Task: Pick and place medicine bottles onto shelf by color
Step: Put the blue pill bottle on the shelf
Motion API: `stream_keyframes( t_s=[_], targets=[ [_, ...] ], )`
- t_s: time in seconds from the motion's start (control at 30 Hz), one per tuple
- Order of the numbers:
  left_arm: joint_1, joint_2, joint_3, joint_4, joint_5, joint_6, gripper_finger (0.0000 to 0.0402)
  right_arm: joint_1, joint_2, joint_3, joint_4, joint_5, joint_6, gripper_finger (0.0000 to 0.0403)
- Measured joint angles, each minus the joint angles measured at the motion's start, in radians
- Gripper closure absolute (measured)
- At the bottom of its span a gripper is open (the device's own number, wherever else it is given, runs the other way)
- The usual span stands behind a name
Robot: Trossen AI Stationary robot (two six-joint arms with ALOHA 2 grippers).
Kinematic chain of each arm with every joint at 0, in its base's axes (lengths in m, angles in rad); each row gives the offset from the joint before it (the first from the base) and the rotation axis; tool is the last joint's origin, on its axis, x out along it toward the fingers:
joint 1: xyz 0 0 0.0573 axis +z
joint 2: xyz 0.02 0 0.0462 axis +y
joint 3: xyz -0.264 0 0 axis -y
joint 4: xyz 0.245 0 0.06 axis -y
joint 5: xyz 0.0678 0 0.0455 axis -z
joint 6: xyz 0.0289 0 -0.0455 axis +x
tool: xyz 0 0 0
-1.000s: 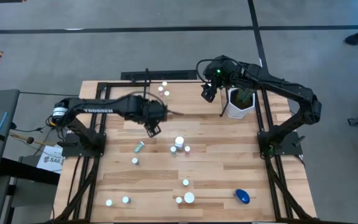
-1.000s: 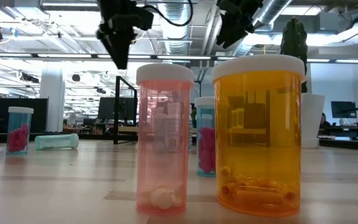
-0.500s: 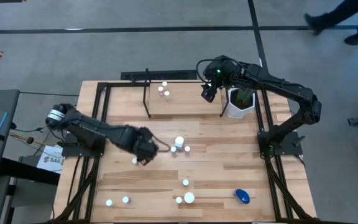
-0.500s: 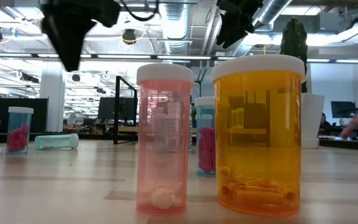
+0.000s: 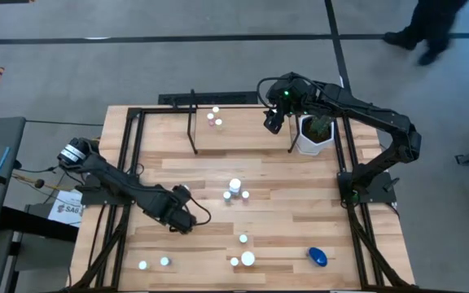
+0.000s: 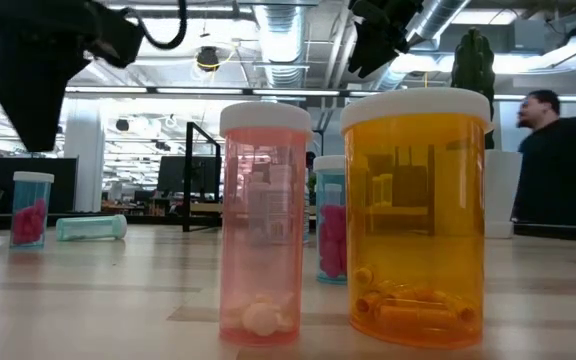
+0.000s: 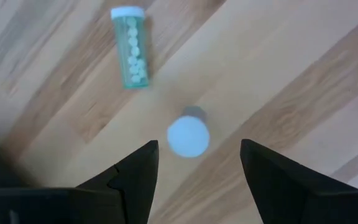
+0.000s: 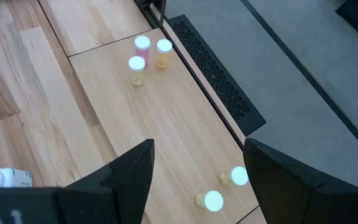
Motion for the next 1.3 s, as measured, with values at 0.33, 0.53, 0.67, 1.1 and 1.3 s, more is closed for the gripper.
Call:
stream_keyframes(
  t_s=[0.33,0.53,0.67,1.1,1.3],
  targets=[
    [-0.004,0.0,-0.109,0.121,0.008,-0.013,0.0186,0.0,0.0,0.0,0.0,0.0,0.0,0.0133],
    [0.011,0.0,-0.136,0.141,-0.001,-0.011,0.0197,0.0,0.0,0.0,0.0,0.0,0.0,0.0133],
    [0.023,0.0,-0.139,0.145,-0.004,0.019,0.0223,0.0,0.0,0.0,0.0,0.0,0.0,0.0133],
    [0.062,0.0,-0.138,0.175,0.011,0.067,0.03,0.0,0.0,0.0,0.0,0.0,0.0,0.0133],
    [0.083,0.001,-0.093,0.153,0.01,0.101,0.0292,0.0,0.0,0.0,0.0,0.0,0.0,0.0133]
  ],
)
